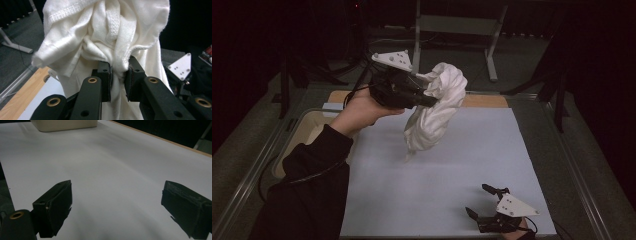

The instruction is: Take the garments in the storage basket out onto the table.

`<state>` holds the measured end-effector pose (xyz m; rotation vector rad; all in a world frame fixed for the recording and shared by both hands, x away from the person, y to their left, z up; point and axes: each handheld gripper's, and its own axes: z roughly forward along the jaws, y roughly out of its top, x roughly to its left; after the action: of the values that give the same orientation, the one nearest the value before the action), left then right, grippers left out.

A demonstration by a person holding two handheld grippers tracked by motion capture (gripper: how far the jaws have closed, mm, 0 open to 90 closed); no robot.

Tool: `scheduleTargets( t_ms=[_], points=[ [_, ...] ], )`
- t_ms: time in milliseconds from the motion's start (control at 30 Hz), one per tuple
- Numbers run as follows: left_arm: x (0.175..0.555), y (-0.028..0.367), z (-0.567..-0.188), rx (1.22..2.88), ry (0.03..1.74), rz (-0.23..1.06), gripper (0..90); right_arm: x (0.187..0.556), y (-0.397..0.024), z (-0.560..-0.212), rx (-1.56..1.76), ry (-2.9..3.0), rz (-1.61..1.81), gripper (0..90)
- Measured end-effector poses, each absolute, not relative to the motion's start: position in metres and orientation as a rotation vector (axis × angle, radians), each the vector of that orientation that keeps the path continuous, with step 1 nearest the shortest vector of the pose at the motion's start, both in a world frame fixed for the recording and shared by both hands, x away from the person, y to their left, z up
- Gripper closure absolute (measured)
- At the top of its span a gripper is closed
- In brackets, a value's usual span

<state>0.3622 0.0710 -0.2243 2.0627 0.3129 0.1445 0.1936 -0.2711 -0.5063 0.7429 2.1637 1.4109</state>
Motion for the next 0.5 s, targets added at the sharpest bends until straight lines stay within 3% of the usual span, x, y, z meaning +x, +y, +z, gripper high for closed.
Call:
scheduleTargets(
  t_ms=[500],
  points=[
    [0.361,0.049,-0.240,1.989,0.443,0.260,78.0,0.195,-0.271,-0.507,0.756,2.155,1.410,10.2]
  ],
)
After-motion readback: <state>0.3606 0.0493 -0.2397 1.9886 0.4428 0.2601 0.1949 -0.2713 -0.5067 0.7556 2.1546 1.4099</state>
